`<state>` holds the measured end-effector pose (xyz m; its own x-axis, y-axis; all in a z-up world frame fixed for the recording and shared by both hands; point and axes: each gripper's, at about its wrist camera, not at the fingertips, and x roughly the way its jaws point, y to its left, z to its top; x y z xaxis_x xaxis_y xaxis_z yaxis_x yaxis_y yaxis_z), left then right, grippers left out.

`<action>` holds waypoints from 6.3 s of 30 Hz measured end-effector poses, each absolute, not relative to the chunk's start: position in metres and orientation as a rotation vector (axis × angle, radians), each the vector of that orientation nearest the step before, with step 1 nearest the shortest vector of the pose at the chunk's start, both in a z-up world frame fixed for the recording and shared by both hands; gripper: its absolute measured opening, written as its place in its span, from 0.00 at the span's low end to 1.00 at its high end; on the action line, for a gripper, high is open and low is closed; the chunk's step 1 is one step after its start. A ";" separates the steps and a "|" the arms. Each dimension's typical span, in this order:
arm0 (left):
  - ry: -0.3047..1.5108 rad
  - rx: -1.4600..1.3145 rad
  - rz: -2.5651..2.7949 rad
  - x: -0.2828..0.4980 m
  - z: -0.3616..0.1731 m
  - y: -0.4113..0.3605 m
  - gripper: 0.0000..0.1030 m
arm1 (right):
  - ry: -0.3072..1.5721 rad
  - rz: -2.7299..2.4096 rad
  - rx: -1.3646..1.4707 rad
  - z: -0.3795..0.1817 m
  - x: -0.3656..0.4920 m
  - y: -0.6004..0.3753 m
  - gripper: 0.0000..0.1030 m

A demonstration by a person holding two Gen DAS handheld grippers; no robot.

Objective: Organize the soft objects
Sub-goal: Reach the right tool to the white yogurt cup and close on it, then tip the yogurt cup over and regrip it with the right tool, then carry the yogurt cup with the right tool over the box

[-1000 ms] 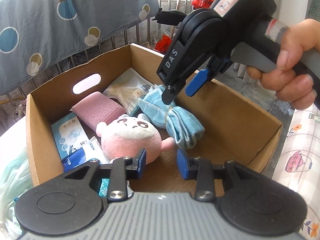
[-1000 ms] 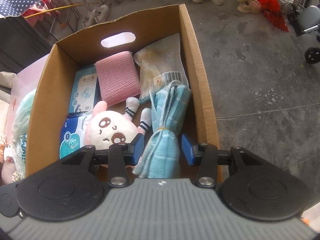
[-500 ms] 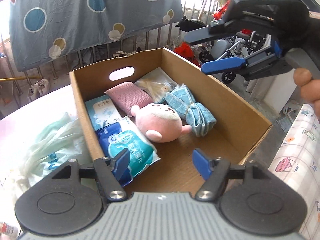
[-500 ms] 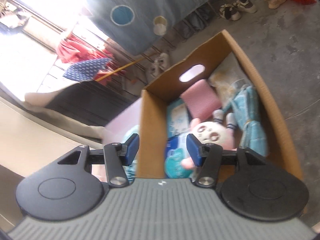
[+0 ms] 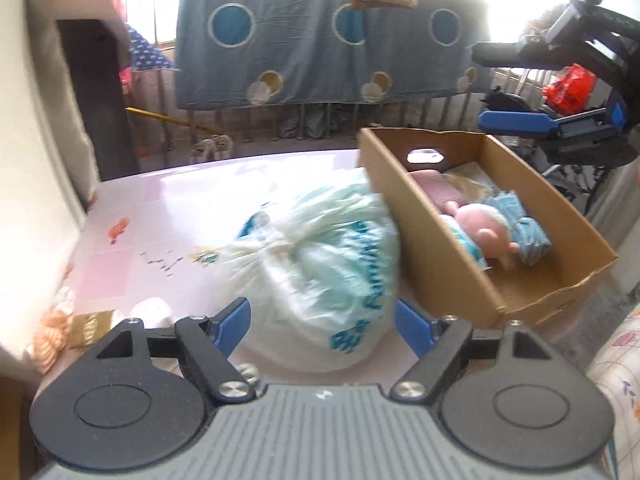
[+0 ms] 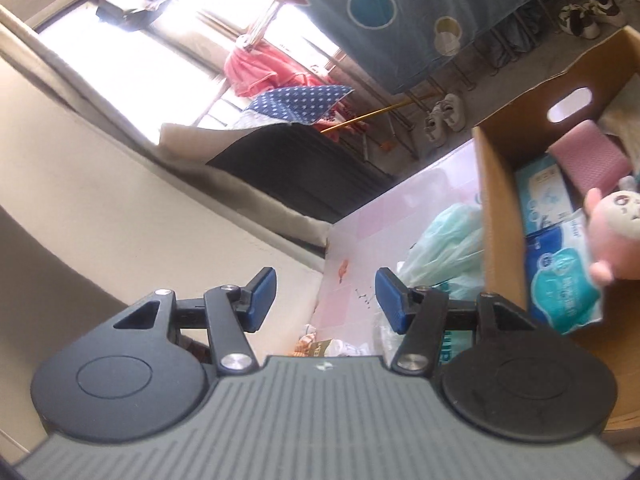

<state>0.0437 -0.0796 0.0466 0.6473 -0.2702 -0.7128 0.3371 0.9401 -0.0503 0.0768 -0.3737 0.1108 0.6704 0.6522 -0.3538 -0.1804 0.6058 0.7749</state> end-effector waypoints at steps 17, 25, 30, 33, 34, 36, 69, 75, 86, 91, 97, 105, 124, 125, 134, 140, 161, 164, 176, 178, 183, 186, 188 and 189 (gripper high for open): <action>0.916 0.015 0.096 0.049 -0.044 0.060 0.73 | 0.996 0.644 0.376 0.020 0.139 -0.120 0.61; 0.964 -0.073 0.129 0.050 -0.057 0.085 0.63 | 0.998 0.528 0.036 -0.018 0.176 -0.046 0.67; 0.983 -0.094 0.129 0.057 -0.063 0.092 0.61 | 1.051 0.480 0.020 -0.043 0.195 -0.034 0.67; 0.990 -0.107 0.123 0.061 -0.068 0.095 0.59 | 1.061 0.476 -0.001 -0.053 0.197 -0.030 0.66; 0.990 -0.109 0.121 0.063 -0.069 0.096 0.59 | 1.062 0.476 -0.006 -0.055 0.197 -0.029 0.65; 0.988 -0.110 0.118 0.063 -0.069 0.095 0.59 | 1.054 0.496 -0.006 -0.056 0.196 -0.028 0.59; 0.956 -0.070 0.033 0.055 -0.066 0.076 0.58 | 1.234 0.449 0.519 -0.073 0.179 -0.119 0.50; 0.963 -0.074 0.039 0.053 -0.068 0.081 0.58 | 1.214 0.429 0.401 -0.062 0.182 -0.102 0.64; 0.979 -0.079 0.044 0.054 -0.071 0.085 0.58 | 1.187 0.438 0.042 -0.057 0.177 -0.041 0.77; 0.982 -0.077 0.050 0.053 -0.072 0.088 0.58 | 1.192 0.449 0.045 -0.065 0.178 -0.039 0.64; 0.967 -0.078 0.044 0.050 -0.069 0.087 0.58 | 1.244 0.551 0.405 -0.075 0.187 -0.068 0.62; 0.952 -0.066 0.007 0.049 -0.067 0.081 0.58 | 1.295 0.532 0.669 -0.097 0.192 -0.100 0.62; 0.892 -0.038 -0.182 0.087 -0.071 0.041 0.59 | 1.213 0.524 0.679 -0.086 0.194 -0.131 0.37; 0.894 -0.045 -0.188 0.090 -0.072 0.040 0.59 | 1.213 0.525 0.684 -0.086 0.195 -0.131 0.36; 0.890 -0.114 -0.218 0.112 -0.079 0.042 0.59 | 1.206 0.549 0.728 -0.092 0.197 -0.137 0.30; 0.871 -0.147 -0.199 0.114 -0.078 0.043 0.52 | 1.193 0.573 0.729 -0.086 0.195 -0.139 0.24; 0.744 -0.121 -0.186 0.090 -0.014 0.035 0.50 | 1.104 0.651 0.754 -0.016 0.170 -0.154 0.24; 0.719 -0.103 -0.211 0.085 0.002 0.022 0.50 | 1.074 0.651 0.770 0.004 0.161 -0.172 0.24; 0.629 -0.022 -0.455 0.084 0.066 -0.091 0.50 | 0.885 0.529 0.834 0.083 0.115 -0.310 0.26; 0.631 -0.005 -0.509 0.085 0.070 -0.119 0.50 | 0.856 0.488 0.844 0.092 0.104 -0.340 0.26; 0.679 0.043 -0.625 0.089 0.064 -0.186 0.50 | 0.821 0.374 0.890 0.090 0.079 -0.414 0.26; 0.713 0.084 -0.674 0.090 0.055 -0.217 0.50 | 0.818 0.320 0.924 0.079 0.067 -0.448 0.27; 0.745 0.119 -0.706 0.091 0.047 -0.238 0.50 | 0.824 0.291 0.957 0.069 0.061 -0.467 0.27; 0.761 0.131 -0.717 0.092 0.043 -0.244 0.50 | 0.828 0.282 0.973 0.063 0.057 -0.475 0.28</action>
<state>0.0915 -0.2440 0.0433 0.5023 -0.5463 -0.6702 0.6368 0.7581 -0.1407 0.0575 -0.4753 0.0628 0.6690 0.5568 -0.4923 0.1398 0.5562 0.8192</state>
